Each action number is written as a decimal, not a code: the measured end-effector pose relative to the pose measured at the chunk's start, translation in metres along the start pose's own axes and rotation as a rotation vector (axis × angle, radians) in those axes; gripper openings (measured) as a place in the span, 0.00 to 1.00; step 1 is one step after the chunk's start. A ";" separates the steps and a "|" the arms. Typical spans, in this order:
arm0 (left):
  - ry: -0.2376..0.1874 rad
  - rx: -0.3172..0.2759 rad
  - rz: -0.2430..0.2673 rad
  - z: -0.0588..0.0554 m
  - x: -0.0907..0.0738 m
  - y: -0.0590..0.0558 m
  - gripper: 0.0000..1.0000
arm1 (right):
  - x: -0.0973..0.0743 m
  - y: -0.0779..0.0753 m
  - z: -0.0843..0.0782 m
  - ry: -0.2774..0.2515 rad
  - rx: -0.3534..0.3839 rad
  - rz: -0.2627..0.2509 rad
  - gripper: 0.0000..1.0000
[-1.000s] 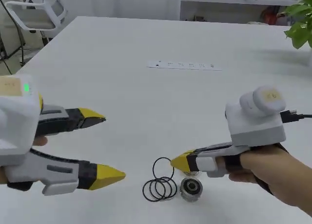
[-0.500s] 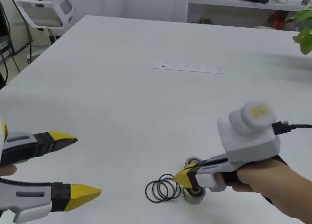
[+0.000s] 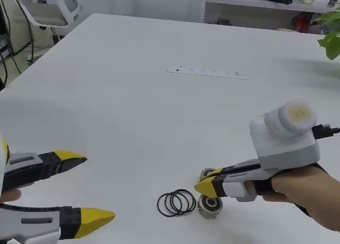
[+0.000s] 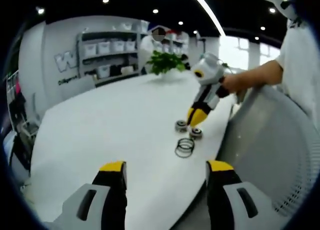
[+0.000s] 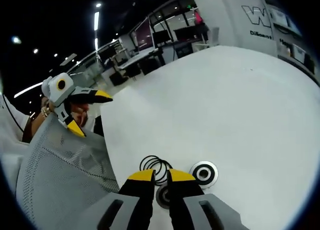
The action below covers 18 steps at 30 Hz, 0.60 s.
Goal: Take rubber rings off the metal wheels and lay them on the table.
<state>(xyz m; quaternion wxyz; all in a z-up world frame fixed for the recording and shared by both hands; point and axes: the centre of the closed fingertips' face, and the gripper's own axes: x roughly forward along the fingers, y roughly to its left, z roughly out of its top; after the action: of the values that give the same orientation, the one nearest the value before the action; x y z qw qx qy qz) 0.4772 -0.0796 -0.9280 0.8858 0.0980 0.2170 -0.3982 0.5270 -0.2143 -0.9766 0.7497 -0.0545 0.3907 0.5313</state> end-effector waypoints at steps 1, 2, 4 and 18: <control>-0.001 0.000 0.001 0.000 0.000 0.000 0.65 | -0.001 0.001 0.001 -0.001 -0.009 0.002 0.08; -0.003 -0.001 0.003 0.001 -0.001 0.000 0.65 | -0.003 0.002 0.001 -0.002 -0.019 0.005 0.09; -0.007 -0.005 0.004 0.001 -0.001 0.000 0.65 | -0.006 0.005 0.003 -0.005 -0.036 0.010 0.13; -0.025 -0.021 -0.018 0.004 0.002 -0.004 0.69 | -0.053 0.046 0.023 -0.116 -0.131 0.078 0.40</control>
<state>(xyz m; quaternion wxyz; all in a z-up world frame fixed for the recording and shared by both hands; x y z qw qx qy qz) 0.4768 -0.0852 -0.9256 0.8858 0.0817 0.2110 -0.4052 0.4934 -0.2230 -0.9111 0.7446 -0.0573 0.3130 0.5869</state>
